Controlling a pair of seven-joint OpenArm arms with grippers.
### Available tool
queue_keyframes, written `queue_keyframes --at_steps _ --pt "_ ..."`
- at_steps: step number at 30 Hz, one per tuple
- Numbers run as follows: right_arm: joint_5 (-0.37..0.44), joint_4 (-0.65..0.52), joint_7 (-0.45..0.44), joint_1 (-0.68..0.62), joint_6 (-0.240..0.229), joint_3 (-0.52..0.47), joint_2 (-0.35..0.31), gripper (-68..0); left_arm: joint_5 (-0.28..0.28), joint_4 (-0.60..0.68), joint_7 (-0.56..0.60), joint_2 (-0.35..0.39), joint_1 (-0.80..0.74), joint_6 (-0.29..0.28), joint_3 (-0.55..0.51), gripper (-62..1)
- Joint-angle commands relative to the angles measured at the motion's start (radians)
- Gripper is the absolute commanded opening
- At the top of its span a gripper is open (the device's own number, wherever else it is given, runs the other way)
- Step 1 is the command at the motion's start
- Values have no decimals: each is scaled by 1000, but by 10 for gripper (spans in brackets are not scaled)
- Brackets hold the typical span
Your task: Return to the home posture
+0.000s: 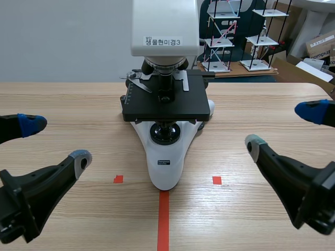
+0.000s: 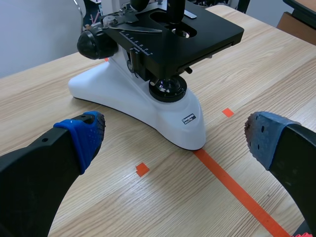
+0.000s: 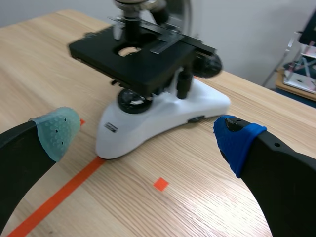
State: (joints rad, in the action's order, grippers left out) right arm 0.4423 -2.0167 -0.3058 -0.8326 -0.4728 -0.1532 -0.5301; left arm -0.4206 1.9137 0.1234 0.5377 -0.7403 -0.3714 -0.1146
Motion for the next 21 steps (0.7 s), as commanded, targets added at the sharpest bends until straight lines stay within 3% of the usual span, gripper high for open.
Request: queue_keyframes --at_steps 1,5,21 --pt "14 -22 -14 12 5 6 -39 -83 -9 12 14 -3 -10 -2 -7 -13" --pt "42 -23 4 21 16 8 -71 -83 -9 12 14 -3 -10 -2 -7 -13" --pt "40 -23 15 21 16 8 -71 -84 -9 12 14 -3 -10 -2 -7 -13"
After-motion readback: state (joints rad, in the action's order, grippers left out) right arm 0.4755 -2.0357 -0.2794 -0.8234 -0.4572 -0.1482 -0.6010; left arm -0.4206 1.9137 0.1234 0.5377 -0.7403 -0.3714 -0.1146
